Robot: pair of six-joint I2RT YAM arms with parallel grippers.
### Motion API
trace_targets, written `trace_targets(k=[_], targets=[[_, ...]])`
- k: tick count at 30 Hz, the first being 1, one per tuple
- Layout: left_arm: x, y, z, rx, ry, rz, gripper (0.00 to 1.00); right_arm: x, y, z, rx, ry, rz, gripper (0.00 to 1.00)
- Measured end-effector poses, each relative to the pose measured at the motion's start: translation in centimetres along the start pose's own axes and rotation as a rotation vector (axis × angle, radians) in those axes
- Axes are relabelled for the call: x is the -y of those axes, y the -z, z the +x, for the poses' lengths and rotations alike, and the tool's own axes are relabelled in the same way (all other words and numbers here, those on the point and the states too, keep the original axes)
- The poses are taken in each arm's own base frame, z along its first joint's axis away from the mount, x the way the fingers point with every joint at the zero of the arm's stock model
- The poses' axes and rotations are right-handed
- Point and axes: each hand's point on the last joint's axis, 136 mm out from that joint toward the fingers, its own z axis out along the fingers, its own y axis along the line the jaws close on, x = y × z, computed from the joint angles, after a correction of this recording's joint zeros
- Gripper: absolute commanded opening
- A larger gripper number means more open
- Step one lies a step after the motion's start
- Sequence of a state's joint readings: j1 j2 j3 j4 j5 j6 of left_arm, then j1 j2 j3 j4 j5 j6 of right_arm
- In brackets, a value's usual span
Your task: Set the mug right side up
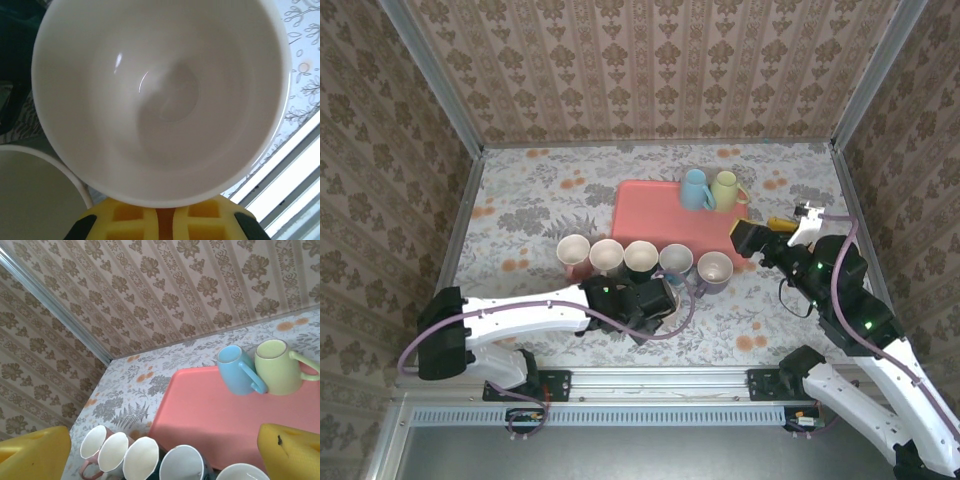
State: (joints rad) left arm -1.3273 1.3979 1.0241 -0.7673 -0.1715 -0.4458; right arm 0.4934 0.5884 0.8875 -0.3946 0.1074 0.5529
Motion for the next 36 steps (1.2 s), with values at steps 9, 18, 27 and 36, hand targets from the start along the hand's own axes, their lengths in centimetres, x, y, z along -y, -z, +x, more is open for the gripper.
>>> trace_targets(k=[9,18,27,36], targets=[[-0.7,-1.7,0.8,-0.057,0.059,-0.068,0.00,0.5,0.6,0.1,0.013,0.000,0.015,0.97],[-1.0,-1.8,0.7,-0.048,0.100,-0.092,0.27,0.9,0.9,0.5,0.013,0.004,0.016,0.97],[-1.1,-1.4,0.3,-0.025,0.107,-0.093,0.33,1.2,0.7,1.1,-0.002,0.006,0.025,0.96],[-0.4,0.9,-0.8,0.052,0.091,-0.009,0.34,1.2,0.6,1.1,-0.003,0.010,0.026,0.97]])
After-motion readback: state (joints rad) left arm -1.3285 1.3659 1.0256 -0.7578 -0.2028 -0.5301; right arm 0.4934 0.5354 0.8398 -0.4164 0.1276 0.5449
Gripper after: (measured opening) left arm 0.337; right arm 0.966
